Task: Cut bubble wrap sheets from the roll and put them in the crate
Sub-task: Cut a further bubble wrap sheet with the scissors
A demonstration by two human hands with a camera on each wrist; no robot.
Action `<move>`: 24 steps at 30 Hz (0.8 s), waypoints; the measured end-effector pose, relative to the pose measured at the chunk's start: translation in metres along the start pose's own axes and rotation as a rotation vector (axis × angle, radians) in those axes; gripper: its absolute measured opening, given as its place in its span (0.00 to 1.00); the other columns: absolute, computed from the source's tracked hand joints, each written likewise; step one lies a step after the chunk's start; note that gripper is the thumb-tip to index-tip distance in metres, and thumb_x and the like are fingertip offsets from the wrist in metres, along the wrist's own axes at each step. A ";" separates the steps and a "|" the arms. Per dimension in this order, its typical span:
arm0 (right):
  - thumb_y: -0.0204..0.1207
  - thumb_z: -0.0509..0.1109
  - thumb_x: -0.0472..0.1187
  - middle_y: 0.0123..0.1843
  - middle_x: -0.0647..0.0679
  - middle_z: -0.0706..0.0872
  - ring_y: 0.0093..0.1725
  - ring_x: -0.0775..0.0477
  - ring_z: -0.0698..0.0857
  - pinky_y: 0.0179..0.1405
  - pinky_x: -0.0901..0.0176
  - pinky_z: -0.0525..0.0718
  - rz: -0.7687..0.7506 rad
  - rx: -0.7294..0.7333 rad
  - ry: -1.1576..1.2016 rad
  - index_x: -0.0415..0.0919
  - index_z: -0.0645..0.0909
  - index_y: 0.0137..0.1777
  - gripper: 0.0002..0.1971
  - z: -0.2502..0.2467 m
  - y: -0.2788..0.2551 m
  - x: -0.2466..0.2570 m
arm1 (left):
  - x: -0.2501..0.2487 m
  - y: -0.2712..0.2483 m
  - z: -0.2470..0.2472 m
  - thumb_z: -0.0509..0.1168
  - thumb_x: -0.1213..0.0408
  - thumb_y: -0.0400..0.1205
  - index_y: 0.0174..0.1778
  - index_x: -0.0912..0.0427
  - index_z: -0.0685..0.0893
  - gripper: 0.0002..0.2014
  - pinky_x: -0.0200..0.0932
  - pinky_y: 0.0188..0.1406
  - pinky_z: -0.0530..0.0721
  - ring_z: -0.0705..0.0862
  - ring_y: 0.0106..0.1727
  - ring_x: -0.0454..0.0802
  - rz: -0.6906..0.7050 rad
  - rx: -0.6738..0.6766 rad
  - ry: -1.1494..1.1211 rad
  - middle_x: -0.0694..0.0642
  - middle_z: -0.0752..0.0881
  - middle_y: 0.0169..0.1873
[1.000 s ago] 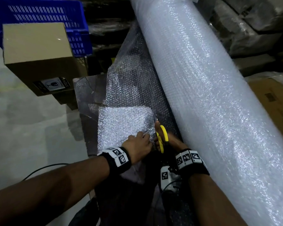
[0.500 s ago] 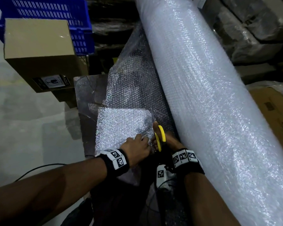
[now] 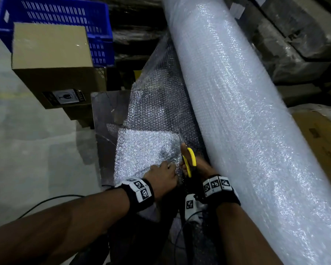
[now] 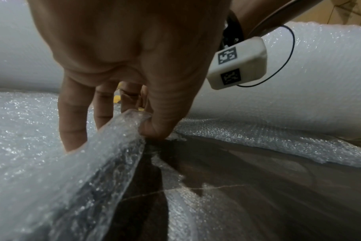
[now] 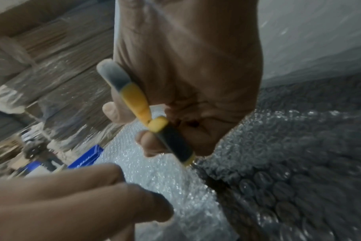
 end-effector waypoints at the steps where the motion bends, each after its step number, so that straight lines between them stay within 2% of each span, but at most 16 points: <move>1: 0.74 0.66 0.71 0.23 0.44 0.74 0.16 0.50 0.73 0.17 0.66 0.69 -0.026 -0.016 -0.002 0.40 0.73 0.32 0.31 -0.001 -0.001 0.001 | -0.001 0.001 0.002 0.48 0.66 0.89 0.67 0.70 0.76 0.18 0.64 0.50 0.82 0.76 0.65 0.71 -0.009 0.022 0.008 0.70 0.75 0.64; 4: 0.77 0.58 0.71 0.31 0.40 0.79 0.21 0.47 0.76 0.18 0.64 0.74 -0.055 -0.018 -0.006 0.43 0.70 0.35 0.29 0.003 -0.006 0.004 | -0.001 0.002 0.000 0.49 0.66 0.90 0.69 0.71 0.74 0.17 0.64 0.55 0.81 0.74 0.68 0.70 -0.042 0.058 0.001 0.69 0.73 0.67; 6: 0.71 0.56 0.75 0.28 0.41 0.79 0.22 0.45 0.78 0.20 0.62 0.76 -0.036 0.025 0.008 0.43 0.70 0.33 0.32 0.005 -0.015 0.008 | 0.001 0.002 0.002 0.48 0.65 0.91 0.70 0.70 0.74 0.18 0.63 0.56 0.80 0.73 0.68 0.69 -0.067 0.056 -0.023 0.69 0.73 0.68; 8: 0.70 0.60 0.75 0.24 0.43 0.77 0.22 0.46 0.79 0.22 0.62 0.78 -0.024 0.102 0.073 0.45 0.73 0.28 0.31 0.002 -0.028 0.006 | 0.000 0.002 0.001 0.48 0.64 0.91 0.70 0.70 0.75 0.18 0.63 0.56 0.80 0.73 0.69 0.69 -0.062 0.063 -0.028 0.68 0.73 0.67; 10: 0.70 0.65 0.77 0.28 0.43 0.78 0.27 0.44 0.82 0.30 0.56 0.83 -0.003 0.199 0.141 0.49 0.77 0.32 0.29 -0.002 -0.037 -0.002 | -0.001 0.002 0.005 0.49 0.65 0.90 0.69 0.70 0.77 0.18 0.63 0.57 0.79 0.71 0.70 0.70 -0.042 0.075 -0.014 0.68 0.73 0.67; 11: 0.67 0.67 0.79 0.31 0.42 0.78 0.31 0.43 0.81 0.35 0.54 0.84 0.016 0.234 0.156 0.50 0.76 0.36 0.30 -0.005 -0.043 -0.007 | -0.001 0.002 0.008 0.48 0.64 0.90 0.69 0.70 0.77 0.19 0.64 0.58 0.79 0.71 0.71 0.70 -0.049 0.077 -0.025 0.68 0.73 0.67; 13: 0.64 0.69 0.81 0.33 0.44 0.75 0.34 0.44 0.78 0.40 0.51 0.81 0.021 0.239 0.137 0.49 0.71 0.36 0.33 -0.010 -0.052 -0.011 | 0.001 0.002 0.013 0.47 0.61 0.89 0.68 0.68 0.77 0.21 0.65 0.60 0.79 0.72 0.70 0.71 -0.065 0.091 -0.033 0.67 0.74 0.67; 16: 0.70 0.70 0.74 0.28 0.46 0.72 0.29 0.46 0.76 0.32 0.55 0.76 -0.018 0.140 0.088 0.49 0.69 0.29 0.30 -0.007 -0.074 -0.010 | 0.001 -0.001 0.011 0.51 0.61 0.90 0.69 0.65 0.79 0.18 0.63 0.60 0.78 0.72 0.70 0.69 -0.032 0.085 0.001 0.66 0.75 0.68; 17: 0.69 0.72 0.72 0.27 0.45 0.72 0.26 0.46 0.75 0.29 0.56 0.74 -0.043 0.061 0.067 0.47 0.71 0.28 0.29 -0.005 -0.079 -0.013 | 0.000 -0.003 0.009 0.52 0.60 0.90 0.70 0.64 0.78 0.18 0.63 0.61 0.78 0.71 0.71 0.69 -0.022 0.087 -0.001 0.66 0.75 0.69; 19: 0.56 0.78 0.75 0.27 0.39 0.77 0.24 0.44 0.79 0.27 0.52 0.78 -0.083 -0.138 -0.058 0.41 0.80 0.28 0.33 -0.009 -0.081 -0.026 | -0.002 -0.010 0.000 0.53 0.60 0.90 0.72 0.64 0.76 0.19 0.64 0.62 0.76 0.71 0.72 0.69 0.000 0.075 0.018 0.67 0.74 0.70; 20: 0.50 0.78 0.80 0.28 0.37 0.81 0.27 0.43 0.82 0.30 0.46 0.83 -0.136 -0.233 -0.149 0.40 0.87 0.31 0.38 -0.013 -0.080 -0.033 | -0.003 -0.015 -0.005 0.54 0.60 0.89 0.73 0.64 0.75 0.19 0.63 0.62 0.76 0.71 0.73 0.69 0.011 0.066 0.023 0.67 0.74 0.71; 21: 0.46 0.74 0.85 0.30 0.37 0.85 0.31 0.43 0.86 0.36 0.41 0.88 -0.180 -0.314 -0.238 0.46 0.92 0.37 0.40 -0.014 -0.086 -0.036 | -0.002 -0.021 -0.010 0.55 0.61 0.89 0.73 0.65 0.74 0.19 0.63 0.63 0.75 0.71 0.73 0.69 0.023 0.059 0.035 0.67 0.74 0.71; 22: 0.47 0.71 0.87 0.32 0.38 0.88 0.34 0.44 0.88 0.42 0.40 0.90 -0.216 -0.382 -0.315 0.53 0.93 0.43 0.40 -0.010 -0.095 -0.034 | 0.000 -0.027 -0.015 0.55 0.61 0.88 0.73 0.64 0.74 0.19 0.63 0.63 0.75 0.71 0.73 0.68 0.027 0.053 0.042 0.67 0.74 0.71; 24: 0.60 0.71 0.80 0.39 0.38 0.92 0.42 0.41 0.90 0.45 0.50 0.86 -0.266 -0.467 -0.441 0.54 0.92 0.47 0.32 -0.001 -0.118 -0.029 | 0.009 -0.039 -0.022 0.56 0.59 0.87 0.72 0.63 0.74 0.19 0.61 0.63 0.76 0.73 0.71 0.67 0.015 0.027 0.053 0.66 0.75 0.70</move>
Point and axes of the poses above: each hand's wrist, its own y-axis towards the middle knuckle, its own z-axis out of the palm, x = y × z, the point moved 3 cm from there along y, towards the middle knuckle
